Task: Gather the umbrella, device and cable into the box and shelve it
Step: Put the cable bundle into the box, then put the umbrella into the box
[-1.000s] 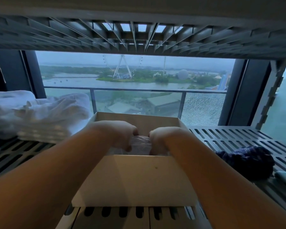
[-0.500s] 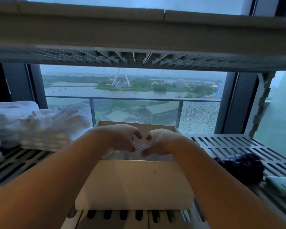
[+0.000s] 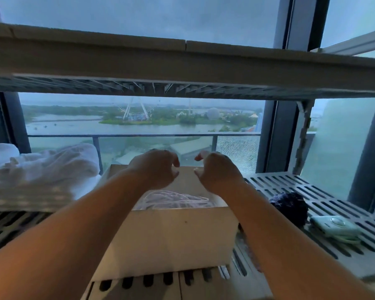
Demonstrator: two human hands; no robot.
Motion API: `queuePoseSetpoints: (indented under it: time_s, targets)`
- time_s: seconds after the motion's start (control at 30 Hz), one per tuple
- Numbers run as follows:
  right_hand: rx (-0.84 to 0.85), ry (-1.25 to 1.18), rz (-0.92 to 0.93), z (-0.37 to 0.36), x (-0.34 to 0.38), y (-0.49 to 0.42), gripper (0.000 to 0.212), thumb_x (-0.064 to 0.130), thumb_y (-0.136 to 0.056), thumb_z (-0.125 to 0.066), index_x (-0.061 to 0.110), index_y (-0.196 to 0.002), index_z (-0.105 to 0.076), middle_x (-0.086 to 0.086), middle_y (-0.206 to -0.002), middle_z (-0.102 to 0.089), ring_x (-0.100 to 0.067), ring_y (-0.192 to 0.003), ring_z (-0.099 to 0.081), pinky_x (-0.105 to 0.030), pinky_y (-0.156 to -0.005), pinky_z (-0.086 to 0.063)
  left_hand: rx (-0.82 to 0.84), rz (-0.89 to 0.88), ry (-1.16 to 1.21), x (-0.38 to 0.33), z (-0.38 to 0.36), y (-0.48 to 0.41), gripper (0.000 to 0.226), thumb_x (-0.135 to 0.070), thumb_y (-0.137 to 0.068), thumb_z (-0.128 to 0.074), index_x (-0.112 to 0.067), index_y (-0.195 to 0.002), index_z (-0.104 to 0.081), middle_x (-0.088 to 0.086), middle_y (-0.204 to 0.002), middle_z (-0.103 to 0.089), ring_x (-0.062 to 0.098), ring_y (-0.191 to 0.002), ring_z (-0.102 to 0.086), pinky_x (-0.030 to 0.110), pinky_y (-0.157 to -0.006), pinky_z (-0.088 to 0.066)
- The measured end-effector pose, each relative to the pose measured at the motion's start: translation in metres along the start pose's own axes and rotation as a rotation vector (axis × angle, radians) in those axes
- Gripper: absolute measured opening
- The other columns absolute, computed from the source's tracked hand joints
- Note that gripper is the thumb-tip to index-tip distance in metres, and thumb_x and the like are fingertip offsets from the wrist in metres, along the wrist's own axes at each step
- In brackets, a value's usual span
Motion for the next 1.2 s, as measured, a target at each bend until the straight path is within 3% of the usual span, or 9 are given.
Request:
queuePoseSetpoints:
  time_s: [0.13,0.23,0.4,0.7,0.9,1.07,1.2]
  targets:
    - [-0.094,-0.017,-0.055,0.018,-0.028,0.006,0.03,0.025,-0.092,-0.062,0.019,-0.122,-0.062,-0.01,-0.114,-0.066,-0.024,-0.096,-0.063,-0.028,-0.078,-0.044,-0.052,-0.013,0.017,-0.023,0.001,-0.006,0.026,-0.044,-0.093,-0.056,-0.035,-0.116,-0.065,-0.004,-0.125,-0.066,0.02,-0.115,-0.061,0.042,-0.094,-0.052]
    - [-0.11,-0.011,-0.093,0.027,-0.053,0.013,0.031,0.026,-0.092,-0.061,0.018,-0.122,-0.062,-0.007,-0.113,-0.065,-0.017,-0.087,-0.052,-0.026,-0.074,-0.037,-0.06,-0.038,0.041,-0.044,-0.001,-0.012,0.027,-0.047,-0.093,-0.054,-0.036,-0.115,-0.064,-0.007,-0.124,-0.066,0.019,-0.115,-0.06,0.042,-0.095,-0.051]
    - [-0.116,-0.012,-0.128,0.04,-0.092,0.023,0.035,0.032,-0.094,-0.062,0.019,-0.127,-0.059,-0.007,-0.114,-0.064,-0.017,-0.087,-0.052,-0.026,-0.075,-0.039,-0.036,-0.111,0.035,-0.092,-0.006,-0.022,0.028,-0.047,-0.096,-0.051,-0.035,-0.119,-0.063,-0.009,-0.128,-0.065,0.017,-0.118,-0.058,0.042,-0.097,-0.05]
    - [-0.118,0.003,-0.135,0.067,-0.167,0.044,0.038,0.035,-0.096,-0.06,0.02,-0.131,-0.056,-0.011,-0.119,-0.064,-0.027,-0.105,-0.064,-0.035,-0.085,-0.051,0.063,-0.101,0.025,-0.169,-0.026,-0.041,0.035,-0.049,-0.094,-0.057,-0.033,-0.126,-0.061,-0.004,-0.128,-0.064,0.02,-0.117,-0.058,0.04,-0.097,-0.049]
    - [-0.118,-0.008,-0.143,0.077,-0.22,0.056,0.039,0.034,-0.096,-0.061,0.022,-0.132,-0.054,-0.01,-0.119,-0.063,-0.026,-0.105,-0.063,-0.038,-0.089,-0.054,0.176,-0.11,-0.03,-0.214,-0.066,-0.052,0.05,-0.049,-0.088,-0.067,-0.029,-0.133,-0.056,-0.002,-0.13,-0.063,0.021,-0.118,-0.057,0.028,-0.088,-0.045]
    - [-0.089,-0.016,-0.11,0.076,-0.249,0.064,0.041,0.038,-0.095,-0.063,0.022,-0.131,-0.055,-0.009,-0.119,-0.064,-0.026,-0.111,-0.061,-0.037,-0.092,-0.051,0.217,-0.07,-0.096,-0.23,-0.102,-0.058,0.062,-0.05,-0.083,-0.07,-0.025,-0.136,-0.05,0.006,-0.134,-0.057,0.026,-0.115,-0.058,0.042,-0.094,-0.052]
    - [-0.035,-0.005,-0.095,0.065,-0.262,0.071,0.044,0.042,-0.094,-0.062,0.024,-0.133,-0.054,-0.008,-0.124,-0.061,-0.026,-0.117,-0.058,-0.043,-0.097,-0.05,0.232,-0.017,-0.102,-0.231,-0.13,-0.056,0.07,-0.053,-0.082,-0.069,-0.029,-0.143,-0.042,0.005,-0.142,-0.05,0.026,-0.122,-0.056,0.044,-0.092,-0.052]
Point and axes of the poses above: each hand's wrist, its own y-axis away from the middle knuckle, its own z-axis out of the back of the hand, x = y × z, the point moved 7 cm from there along -y, towards the middle knuckle
